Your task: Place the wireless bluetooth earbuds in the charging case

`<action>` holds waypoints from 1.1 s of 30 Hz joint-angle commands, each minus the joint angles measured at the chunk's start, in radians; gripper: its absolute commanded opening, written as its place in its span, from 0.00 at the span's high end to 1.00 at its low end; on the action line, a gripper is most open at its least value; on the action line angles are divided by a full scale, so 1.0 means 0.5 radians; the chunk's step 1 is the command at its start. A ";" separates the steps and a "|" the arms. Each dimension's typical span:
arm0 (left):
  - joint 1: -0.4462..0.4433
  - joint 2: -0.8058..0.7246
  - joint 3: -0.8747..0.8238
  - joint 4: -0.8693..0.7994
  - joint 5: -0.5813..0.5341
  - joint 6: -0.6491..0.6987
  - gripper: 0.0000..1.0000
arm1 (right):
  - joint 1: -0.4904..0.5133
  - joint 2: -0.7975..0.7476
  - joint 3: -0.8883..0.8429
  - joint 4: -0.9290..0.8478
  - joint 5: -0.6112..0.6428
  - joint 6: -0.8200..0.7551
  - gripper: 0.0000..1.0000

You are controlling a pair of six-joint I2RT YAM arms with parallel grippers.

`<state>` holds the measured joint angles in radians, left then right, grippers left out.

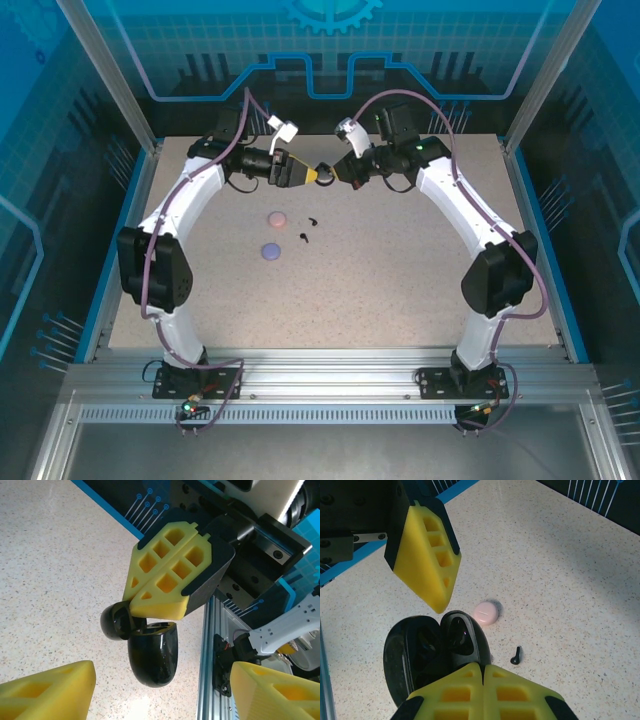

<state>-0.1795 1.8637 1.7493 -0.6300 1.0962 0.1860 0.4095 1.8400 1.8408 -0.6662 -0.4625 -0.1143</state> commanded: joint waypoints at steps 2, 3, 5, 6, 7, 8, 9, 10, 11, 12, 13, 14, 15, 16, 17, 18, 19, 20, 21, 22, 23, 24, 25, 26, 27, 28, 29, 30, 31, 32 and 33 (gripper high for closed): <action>0.015 0.079 0.088 -0.123 0.148 0.070 0.29 | -0.006 0.023 0.058 -0.040 -0.093 -0.041 1.00; 0.015 0.086 0.097 -0.123 0.167 0.066 0.30 | -0.006 0.019 0.053 -0.036 -0.096 -0.041 1.00; 0.015 0.095 0.098 -0.123 0.193 0.055 0.31 | -0.006 0.017 0.043 -0.022 -0.114 -0.037 1.00; 0.015 0.095 0.100 -0.127 0.208 0.056 0.31 | -0.006 0.017 0.047 -0.022 -0.127 -0.035 1.00; 0.012 0.095 0.102 -0.136 0.222 0.057 0.32 | -0.006 0.020 0.050 -0.019 -0.140 -0.031 1.00; 0.012 0.092 0.103 -0.146 0.232 0.064 0.32 | -0.006 0.023 0.055 -0.014 -0.150 -0.027 1.00; 0.010 0.091 0.103 -0.163 0.237 0.074 0.33 | -0.008 0.024 0.060 -0.008 -0.159 -0.022 1.00; 0.009 0.090 0.101 -0.178 0.238 0.086 0.33 | -0.006 0.027 0.061 -0.002 -0.171 -0.017 1.00; 0.005 0.089 0.102 -0.187 0.240 0.091 0.33 | -0.003 0.028 0.063 -0.002 -0.179 -0.014 1.00; 0.003 0.089 0.103 -0.199 0.241 0.100 0.34 | -0.003 0.032 0.064 0.000 -0.185 -0.014 1.00; -0.002 0.092 0.102 -0.198 0.244 0.099 0.34 | 0.000 0.031 0.065 -0.002 -0.186 -0.014 1.00; -0.006 0.095 0.107 -0.202 0.246 0.099 0.35 | -0.001 0.032 0.067 0.001 -0.187 -0.014 1.00; -0.011 0.098 0.109 -0.206 0.246 0.104 0.36 | 0.000 0.032 0.066 0.001 -0.193 -0.011 1.00; -0.017 0.104 0.113 -0.220 0.248 0.109 0.37 | -0.001 0.034 0.064 -0.001 -0.198 -0.011 1.00; -0.021 0.107 0.119 -0.225 0.247 0.113 0.39 | 0.000 0.034 0.065 0.001 -0.206 -0.009 1.00; -0.024 0.111 0.124 -0.228 0.248 0.117 0.39 | 0.002 0.035 0.067 0.001 -0.212 -0.009 1.00; -0.027 0.115 0.126 -0.230 0.249 0.118 0.39 | 0.005 0.035 0.067 0.001 -0.219 -0.008 1.00; -0.031 0.114 0.132 -0.233 0.249 0.116 0.40 | 0.008 0.036 0.068 -0.002 -0.222 -0.008 1.00; -0.032 0.117 0.134 -0.234 0.247 0.116 0.40 | 0.011 0.039 0.068 -0.006 -0.222 -0.011 1.00; -0.035 0.117 0.137 -0.234 0.247 0.118 0.40 | 0.012 0.041 0.070 -0.002 -0.225 -0.011 1.00; -0.037 0.120 0.143 -0.234 0.248 0.116 0.40 | 0.015 0.044 0.069 -0.002 -0.224 -0.011 1.00; -0.040 0.123 0.148 -0.237 0.247 0.118 0.41 | 0.018 0.047 0.071 -0.006 -0.225 -0.011 1.00; -0.043 0.127 0.154 -0.243 0.247 0.119 0.42 | 0.021 0.048 0.073 -0.005 -0.221 -0.011 1.00; -0.045 0.131 0.158 -0.249 0.249 0.124 0.42 | 0.021 0.052 0.071 -0.002 -0.224 -0.008 1.00; -0.048 0.135 0.162 -0.254 0.248 0.122 0.43 | 0.022 0.051 0.072 0.001 -0.228 -0.005 1.00; -0.048 0.137 0.165 -0.257 0.247 0.126 0.45 | 0.025 0.055 0.075 0.003 -0.227 -0.005 1.00; -0.052 0.138 0.168 -0.259 0.249 0.126 0.46 | 0.025 0.058 0.077 0.004 -0.231 -0.002 1.00; -0.052 0.141 0.169 -0.259 0.247 0.130 0.46 | 0.027 0.057 0.081 0.004 -0.231 0.001 1.00; -0.055 0.141 0.171 -0.259 0.247 0.130 0.47 | 0.027 0.061 0.080 0.007 -0.231 0.004 1.00; -0.058 0.141 0.172 -0.261 0.249 0.129 0.48 | 0.028 0.062 0.083 0.010 -0.232 0.005 1.00; -0.061 0.141 0.171 -0.262 0.249 0.131 0.50 | 0.031 0.060 0.087 0.006 -0.235 0.008 1.00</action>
<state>-0.1963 1.9182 1.7985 -0.7403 1.1835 0.2207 0.4118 1.8511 1.8477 -0.6643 -0.5438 -0.1165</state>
